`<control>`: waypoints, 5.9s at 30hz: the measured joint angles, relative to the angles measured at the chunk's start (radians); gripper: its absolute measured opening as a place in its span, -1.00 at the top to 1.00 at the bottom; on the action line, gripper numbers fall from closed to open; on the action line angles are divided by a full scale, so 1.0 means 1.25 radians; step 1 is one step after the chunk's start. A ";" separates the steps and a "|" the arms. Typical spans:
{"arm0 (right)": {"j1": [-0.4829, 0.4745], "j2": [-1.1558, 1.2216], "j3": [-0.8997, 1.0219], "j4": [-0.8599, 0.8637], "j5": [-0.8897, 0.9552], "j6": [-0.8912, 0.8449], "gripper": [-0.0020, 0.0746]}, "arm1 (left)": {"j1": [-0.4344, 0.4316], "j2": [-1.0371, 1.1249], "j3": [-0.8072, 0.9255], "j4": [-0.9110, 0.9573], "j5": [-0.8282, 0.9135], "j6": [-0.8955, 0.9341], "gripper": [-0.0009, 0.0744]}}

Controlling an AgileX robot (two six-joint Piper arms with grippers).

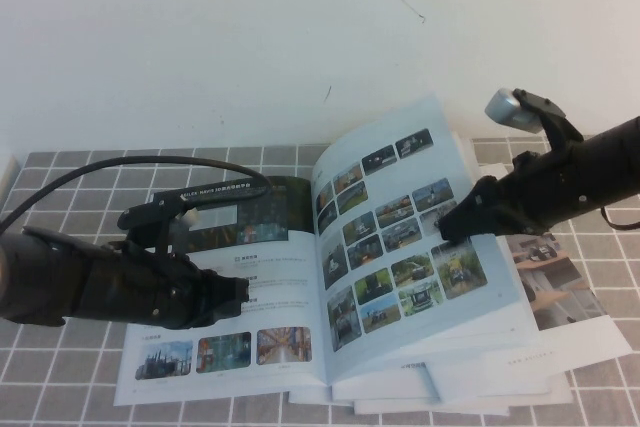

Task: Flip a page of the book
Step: Open the closed book

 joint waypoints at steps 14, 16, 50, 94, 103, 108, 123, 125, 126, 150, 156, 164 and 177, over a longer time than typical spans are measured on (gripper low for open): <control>0.084 -0.006 -0.098 0.103 0.077 -0.028 0.05 | 0.000 0.000 -0.001 0.000 0.000 0.000 0.99; 0.111 -0.007 -0.099 0.110 0.072 -0.028 0.05 | 0.000 0.000 -0.001 0.000 0.000 0.000 0.99; 0.205 -0.013 -0.099 0.304 -0.025 -0.130 0.05 | -0.157 -0.545 -0.004 0.481 0.207 -0.380 0.99; 0.205 -0.038 -0.123 0.231 -0.053 -0.191 0.05 | -0.422 -0.233 -0.003 0.405 -0.304 -0.461 0.99; 0.205 -0.044 -0.147 0.020 -0.074 -0.163 0.14 | -0.409 -0.233 -0.003 0.405 -0.245 -0.461 0.99; 0.205 0.014 -0.147 -0.153 -0.080 -0.053 0.36 | -0.409 -0.233 -0.003 0.405 -0.221 -0.461 0.99; 0.205 0.120 -0.146 -0.396 -0.025 0.132 0.69 | -0.409 -0.233 0.141 0.374 -0.301 -0.469 0.98; 0.205 0.121 -0.146 -0.447 0.005 0.173 0.70 | -0.409 -0.233 0.156 0.365 -0.307 -0.469 0.98; 0.205 0.121 -0.146 -0.476 0.018 0.197 0.70 | -0.409 -0.233 0.162 0.359 -0.314 -0.469 0.98; 0.205 0.123 -0.146 -0.591 0.110 0.328 0.73 | -0.407 -0.340 0.211 0.315 -0.319 -0.459 0.98; 0.205 0.123 -0.146 -0.577 0.143 0.330 0.73 | -0.340 -0.343 0.155 0.315 -0.319 -0.420 0.98; 0.205 0.123 -0.146 -0.542 0.149 0.331 0.73 | -0.221 -0.213 0.132 0.319 -0.277 -0.386 0.98; 0.205 0.135 -0.146 -0.515 0.117 0.331 0.73 | -0.219 -0.110 0.122 0.319 -0.267 -0.358 0.98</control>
